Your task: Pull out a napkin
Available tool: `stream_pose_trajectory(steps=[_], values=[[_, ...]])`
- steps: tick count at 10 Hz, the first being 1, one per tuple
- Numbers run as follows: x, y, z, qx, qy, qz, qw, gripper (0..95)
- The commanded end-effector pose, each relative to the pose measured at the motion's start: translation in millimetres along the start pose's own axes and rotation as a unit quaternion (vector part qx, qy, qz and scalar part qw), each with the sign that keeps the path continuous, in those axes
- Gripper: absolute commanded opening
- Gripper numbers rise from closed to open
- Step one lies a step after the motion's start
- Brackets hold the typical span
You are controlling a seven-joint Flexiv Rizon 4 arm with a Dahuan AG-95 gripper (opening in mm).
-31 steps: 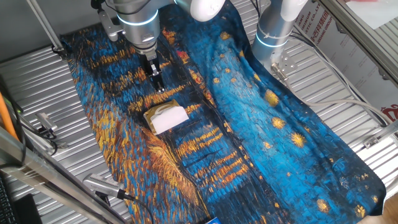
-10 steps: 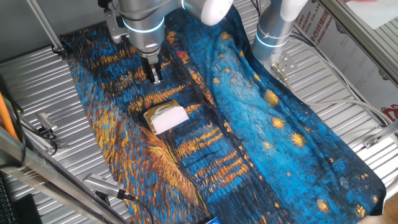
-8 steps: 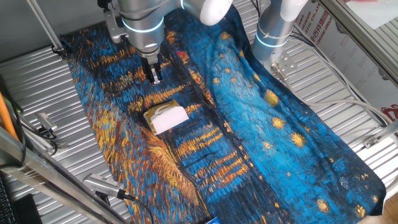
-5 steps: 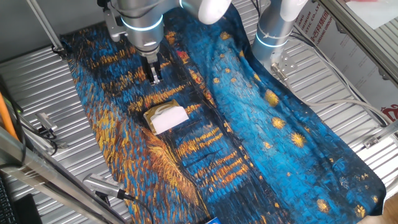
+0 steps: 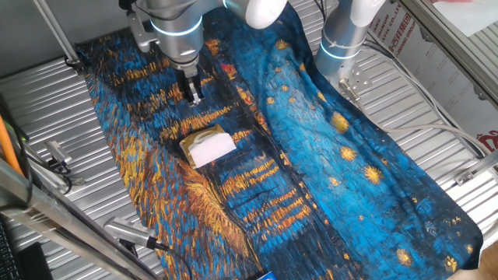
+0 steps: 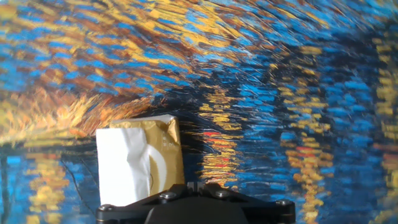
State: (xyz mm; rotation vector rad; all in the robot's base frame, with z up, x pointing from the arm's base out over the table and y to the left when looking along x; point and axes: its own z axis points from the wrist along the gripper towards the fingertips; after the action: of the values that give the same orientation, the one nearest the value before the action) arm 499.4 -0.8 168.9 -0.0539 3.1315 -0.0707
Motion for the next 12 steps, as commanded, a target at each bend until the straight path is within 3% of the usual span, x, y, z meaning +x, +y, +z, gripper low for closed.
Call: stream_pose_trajectory(steps=[1,2,3,5,7,8,12], values=[[0.1,0.1,-0.3,-0.049,-0.007,-0.151,0.9873,0.0],[0.1,0.1,-0.3,-0.062,-0.006,-0.163,0.9847,0.0],[0.1,0.1,-0.3,-0.075,0.007,-0.163,0.9838,0.0],[0.1,0.1,-0.3,-0.087,0.023,-0.165,0.9822,0.0],[0.1,0.1,-0.3,-0.116,0.023,-0.138,0.9834,0.0],[0.1,0.1,-0.3,-0.121,0.022,-0.129,0.9840,0.0],[0.1,0.1,-0.3,-0.120,0.027,-0.121,0.9850,0.0]])
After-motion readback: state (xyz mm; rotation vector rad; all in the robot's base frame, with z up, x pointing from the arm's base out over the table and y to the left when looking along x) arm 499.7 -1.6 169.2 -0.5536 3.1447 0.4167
